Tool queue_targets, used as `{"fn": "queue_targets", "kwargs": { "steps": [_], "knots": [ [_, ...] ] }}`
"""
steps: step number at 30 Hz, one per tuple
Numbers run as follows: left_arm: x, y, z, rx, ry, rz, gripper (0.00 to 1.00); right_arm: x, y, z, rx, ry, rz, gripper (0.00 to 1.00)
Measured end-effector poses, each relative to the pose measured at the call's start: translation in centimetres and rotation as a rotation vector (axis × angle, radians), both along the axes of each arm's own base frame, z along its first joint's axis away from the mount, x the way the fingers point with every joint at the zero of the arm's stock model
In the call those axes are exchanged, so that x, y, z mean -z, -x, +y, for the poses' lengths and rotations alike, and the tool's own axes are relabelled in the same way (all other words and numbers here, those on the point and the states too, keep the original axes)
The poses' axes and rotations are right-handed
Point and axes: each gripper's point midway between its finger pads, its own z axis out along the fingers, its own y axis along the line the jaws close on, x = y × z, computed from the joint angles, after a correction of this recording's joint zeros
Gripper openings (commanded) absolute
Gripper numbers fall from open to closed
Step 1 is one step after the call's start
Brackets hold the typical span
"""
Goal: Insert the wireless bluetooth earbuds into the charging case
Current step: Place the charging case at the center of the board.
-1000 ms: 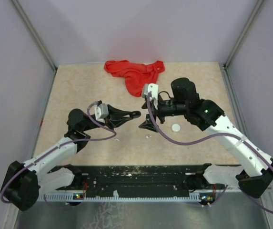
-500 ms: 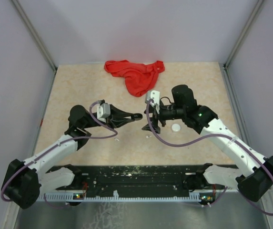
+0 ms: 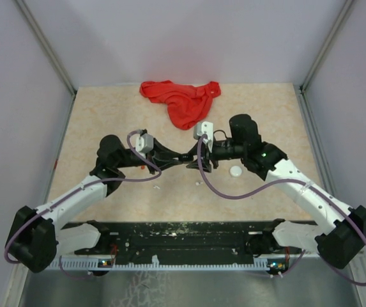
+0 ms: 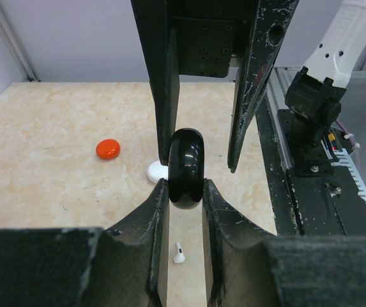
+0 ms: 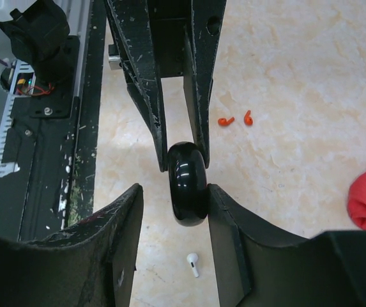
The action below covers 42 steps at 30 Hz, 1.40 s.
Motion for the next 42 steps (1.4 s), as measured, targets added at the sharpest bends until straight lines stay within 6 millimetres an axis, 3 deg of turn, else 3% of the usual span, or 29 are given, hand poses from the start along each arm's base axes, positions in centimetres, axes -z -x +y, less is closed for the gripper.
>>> {"fn": "queue_targets", "kwargs": {
  "steps": [15,19,23,26,33,35,42],
  "knots": [
    [0.3,0.2,-0.1,0.011,-0.003,0.052,0.0,0.6,-0.2,0.5,-0.02,-0.001,0.021,0.38],
    [0.2,0.3,-0.1,0.014,0.001,0.056,0.0,0.7,-0.3,0.6,-0.019,0.001,0.029,0.29],
    [0.2,0.3,-0.1,0.018,0.0,0.063,0.0,0.9,-0.5,0.6,-0.014,0.003,0.032,0.13],
    [0.3,0.4,-0.1,0.023,-0.001,0.066,0.01,0.9,-0.5,0.6,-0.013,0.004,0.034,0.09],
    [0.3,0.2,-0.1,0.011,-0.002,0.068,0.27,0.9,-0.6,0.5,-0.004,0.006,0.036,0.05],
    [0.4,-0.1,-0.1,-0.005,-0.004,0.066,0.6,1.0,-0.7,0.4,0.002,0.007,0.042,0.05],
    [0.7,-2.2,0.6,-0.144,-0.021,0.037,0.67,1.2,-2.0,-0.9,0.083,-0.001,0.089,0.05]
  ]
}}
